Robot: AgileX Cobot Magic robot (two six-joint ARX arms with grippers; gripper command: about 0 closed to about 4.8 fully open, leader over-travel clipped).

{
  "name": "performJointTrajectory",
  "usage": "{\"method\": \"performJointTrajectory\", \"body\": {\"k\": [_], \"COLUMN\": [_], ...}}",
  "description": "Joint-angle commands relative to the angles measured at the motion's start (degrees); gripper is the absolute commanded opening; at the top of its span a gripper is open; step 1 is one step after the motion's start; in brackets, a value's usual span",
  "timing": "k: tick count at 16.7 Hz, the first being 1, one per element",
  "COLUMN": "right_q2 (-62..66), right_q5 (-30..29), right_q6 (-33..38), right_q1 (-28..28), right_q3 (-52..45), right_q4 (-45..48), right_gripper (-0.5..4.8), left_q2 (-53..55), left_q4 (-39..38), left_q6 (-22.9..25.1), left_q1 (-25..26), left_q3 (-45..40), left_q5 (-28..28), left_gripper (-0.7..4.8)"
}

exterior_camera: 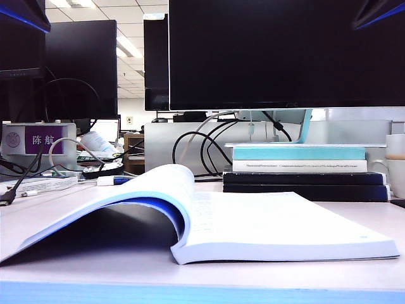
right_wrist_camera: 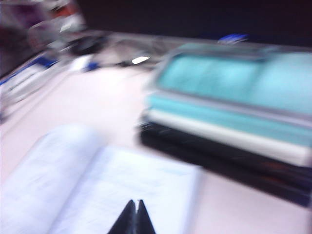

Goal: Close the book.

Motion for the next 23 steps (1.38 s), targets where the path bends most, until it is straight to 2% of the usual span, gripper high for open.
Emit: {"method": "performJointTrajectory", "body": {"k": [1,3,7,10,12,14,16,20,22,23], "right_q2": [1.9,2.9,3.2,3.4,3.6,3.6,3.6,3.6,3.6,3.6], "right_q5": [-6.5,-8.2,-17.4,-20.4,-23.0,-23.1,-23.1,-23.1,-23.1,-23.1], "right_q6": [-0.4,-0.3,-0.3,0.0,0.1,0.1,0.0,0.0,0.0,0.0], "right_q1": [0.1,0.1,0.1,0.1,0.2,0.2,0.2,0.2,0.2,0.2], "right_q3": [0.4,0.6,0.6,1.7,2.8,3.0,3.0,3.0,3.0,3.0], "right_q4": [-0.8,-3.7,-5.7,-8.6,-9.9,-10.0,-10.3,-10.3,-10.3,-10.4], "right_gripper": [-0.02,-0.02,-0.02,-0.02,-0.02,-0.02,-0.02,-0.02,-0.02,-0.02], "left_q2": [0.0,0.0,0.1,0.5,6.4,14.7,19.9,20.3,20.5,21.0], "left_q4": [0.8,1.1,8.6,9.8,13.3,18.4,23.6,22.9,20.6,15.8], "left_q6": [-4.2,-8.3,-15.1,-19.8,-24.0,-28.6,-28.6,-28.4,-31.9,-35.5], "left_q1": [-3.0,-5.1,-13.7,-21.1,-26.5,-28.3,-33.4,-41.3,-42.1,-42.2], "left_q3": [-4.7,-8.3,-15.2,-17.0,-17.0,-17.0,-16.9,-16.8,-16.8,-16.9], "left_q5": [0.3,2.4,0.1,-11.3,-13.6,-13.3,-13.0,-17.7,-18.4,-18.4], "left_gripper": [-0.05,-0.05,-0.05,-0.05,-0.05,-0.05,-0.05,-0.05,-0.05,-0.05]}}
